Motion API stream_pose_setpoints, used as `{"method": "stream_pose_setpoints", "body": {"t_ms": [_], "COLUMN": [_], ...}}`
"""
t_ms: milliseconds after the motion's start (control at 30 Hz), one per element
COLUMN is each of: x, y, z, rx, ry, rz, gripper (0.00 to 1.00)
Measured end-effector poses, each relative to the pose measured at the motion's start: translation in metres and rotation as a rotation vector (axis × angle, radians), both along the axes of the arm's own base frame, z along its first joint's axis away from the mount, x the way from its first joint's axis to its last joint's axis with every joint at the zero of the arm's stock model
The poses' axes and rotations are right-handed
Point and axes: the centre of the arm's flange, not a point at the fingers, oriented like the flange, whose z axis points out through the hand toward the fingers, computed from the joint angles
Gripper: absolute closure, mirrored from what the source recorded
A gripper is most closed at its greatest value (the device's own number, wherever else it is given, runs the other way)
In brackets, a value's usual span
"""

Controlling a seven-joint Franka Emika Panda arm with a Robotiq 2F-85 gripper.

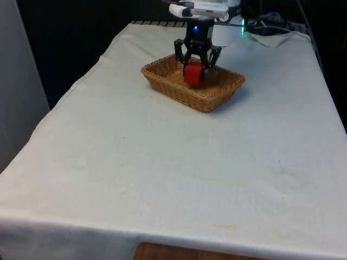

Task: Pick up the cube and place it into the basket.

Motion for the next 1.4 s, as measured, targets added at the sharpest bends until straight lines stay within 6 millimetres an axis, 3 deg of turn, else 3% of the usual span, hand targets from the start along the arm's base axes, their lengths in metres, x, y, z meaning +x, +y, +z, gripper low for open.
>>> {"method": "stream_pose_setpoints", "body": {"t_ms": [200, 300, 333, 367, 433, 567, 600, 1000, 1400], "x": [-0.004, -0.003, -0.002, -0.002, -0.002, -0.002, -0.002, 0.000, 0.004], "y": [-0.018, -0.020, -0.020, -0.021, -0.022, -0.023, -0.023, -0.024, -0.027], "z": [-0.014, -0.013, -0.013, -0.012, -0.011, -0.011, -0.011, -0.006, 0.042], "rx": [0.008, 0.008, 0.008, 0.007, 0.007, 0.007, 0.007, 0.006, -0.017], "ry": [-0.016, -0.021, -0.023, -0.026, -0.028, -0.028, -0.028, -0.039, -0.060], "rz": [-0.003, -0.004, -0.003, -0.005, -0.006, -0.007, -0.007, -0.008, -0.022], "gripper": [0.99, 0.82, 0.82, 0.73, 0.40, 0.03, 0.00, 0.00, 0.00]}}
